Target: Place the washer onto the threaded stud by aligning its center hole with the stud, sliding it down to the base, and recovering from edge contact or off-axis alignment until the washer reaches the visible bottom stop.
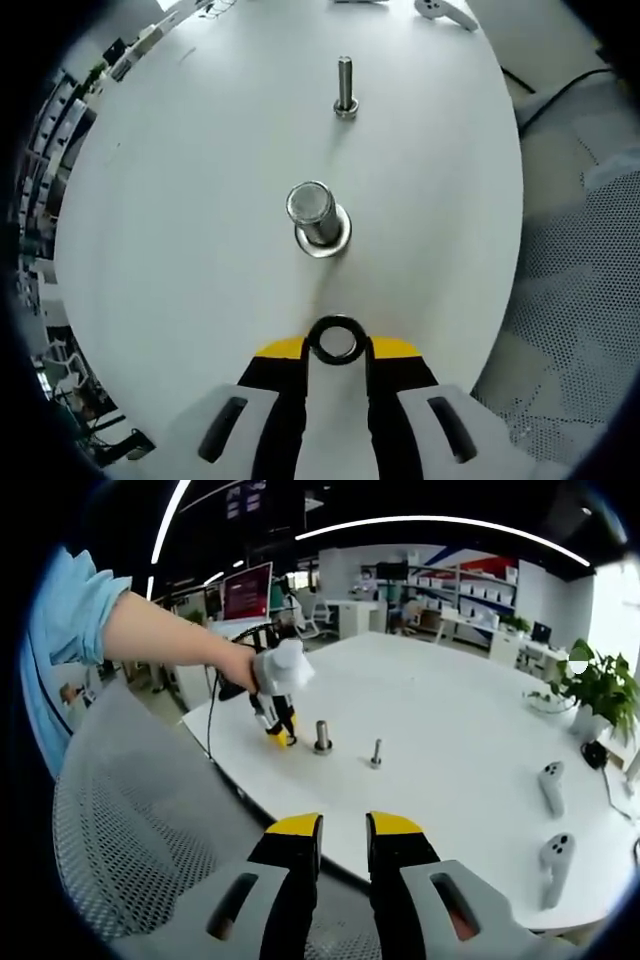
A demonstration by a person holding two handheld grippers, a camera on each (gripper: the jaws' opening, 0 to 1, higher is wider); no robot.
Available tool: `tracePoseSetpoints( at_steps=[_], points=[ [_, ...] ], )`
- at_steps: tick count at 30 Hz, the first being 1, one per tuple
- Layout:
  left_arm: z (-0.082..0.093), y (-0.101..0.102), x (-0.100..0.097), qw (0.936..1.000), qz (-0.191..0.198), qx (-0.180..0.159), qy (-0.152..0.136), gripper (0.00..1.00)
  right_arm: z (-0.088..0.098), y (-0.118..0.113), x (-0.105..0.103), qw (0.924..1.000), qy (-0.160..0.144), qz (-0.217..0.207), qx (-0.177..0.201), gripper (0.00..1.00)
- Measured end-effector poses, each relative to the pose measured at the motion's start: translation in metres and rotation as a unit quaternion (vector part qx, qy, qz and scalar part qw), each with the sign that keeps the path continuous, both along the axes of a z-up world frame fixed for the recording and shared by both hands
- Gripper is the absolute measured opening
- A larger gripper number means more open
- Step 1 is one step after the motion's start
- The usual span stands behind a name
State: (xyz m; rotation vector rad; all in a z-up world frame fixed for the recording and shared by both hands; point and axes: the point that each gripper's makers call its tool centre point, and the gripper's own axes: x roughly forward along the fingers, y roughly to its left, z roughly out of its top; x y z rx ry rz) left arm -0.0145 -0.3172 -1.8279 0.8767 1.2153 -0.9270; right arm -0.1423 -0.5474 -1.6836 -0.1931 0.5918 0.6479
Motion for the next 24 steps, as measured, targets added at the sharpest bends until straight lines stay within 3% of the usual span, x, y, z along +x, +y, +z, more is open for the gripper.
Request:
tracePoseSetpoints(
  at_steps=[13,24],
  points=[
    [0.047,-0.022,0.004,0.9993,-0.028,-0.014,-0.018,0.20,0.001,0.000,0.000,1.0000,-0.003,-0.001,0.001,0.20],
    [0.054,-0.045,0.015,0.9978,-0.060,-0.011,-0.025,0.20,0.001,0.000,0.000,1.0000,-0.003,-0.003,0.002,0.20]
  ],
)
